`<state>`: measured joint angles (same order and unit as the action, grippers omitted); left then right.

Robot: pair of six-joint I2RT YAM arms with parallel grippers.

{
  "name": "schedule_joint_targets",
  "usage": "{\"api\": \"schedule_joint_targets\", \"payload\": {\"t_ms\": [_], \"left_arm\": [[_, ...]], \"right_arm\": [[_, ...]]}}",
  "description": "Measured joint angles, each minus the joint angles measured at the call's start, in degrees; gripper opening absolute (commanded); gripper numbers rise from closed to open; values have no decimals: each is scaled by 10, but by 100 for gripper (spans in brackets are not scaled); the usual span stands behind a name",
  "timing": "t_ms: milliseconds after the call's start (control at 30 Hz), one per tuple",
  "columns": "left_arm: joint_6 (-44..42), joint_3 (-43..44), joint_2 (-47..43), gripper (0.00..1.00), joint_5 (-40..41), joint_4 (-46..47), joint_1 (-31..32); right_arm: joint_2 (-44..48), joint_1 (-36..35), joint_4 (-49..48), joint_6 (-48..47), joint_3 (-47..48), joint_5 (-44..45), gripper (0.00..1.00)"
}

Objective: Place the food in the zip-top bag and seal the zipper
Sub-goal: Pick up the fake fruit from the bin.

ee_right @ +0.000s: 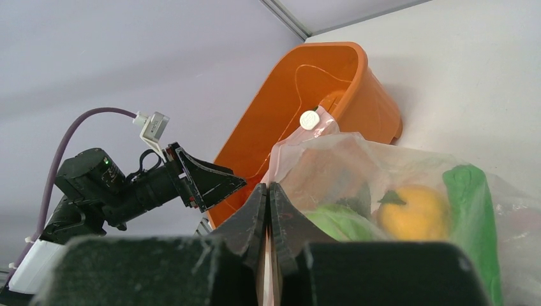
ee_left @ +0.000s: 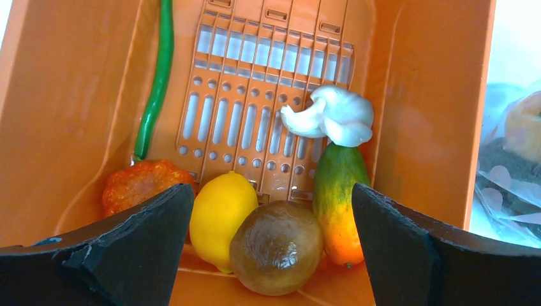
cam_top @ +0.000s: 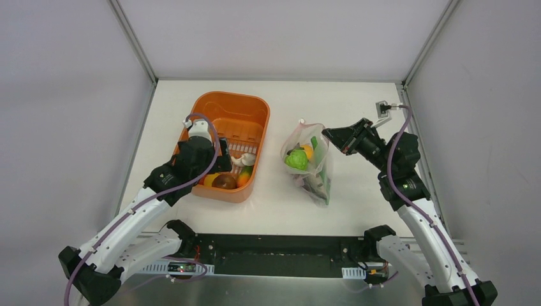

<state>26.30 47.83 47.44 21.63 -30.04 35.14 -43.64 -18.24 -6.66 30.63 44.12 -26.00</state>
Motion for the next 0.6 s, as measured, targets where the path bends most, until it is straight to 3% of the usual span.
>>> {"api": "schedule_joint_targets", "payload": {"t_ms": [600], "left_arm": [[-29, 12, 101, 99, -136, -46, -35]], "right_arm": [[-7, 0, 0, 0, 0, 0, 6]]}}
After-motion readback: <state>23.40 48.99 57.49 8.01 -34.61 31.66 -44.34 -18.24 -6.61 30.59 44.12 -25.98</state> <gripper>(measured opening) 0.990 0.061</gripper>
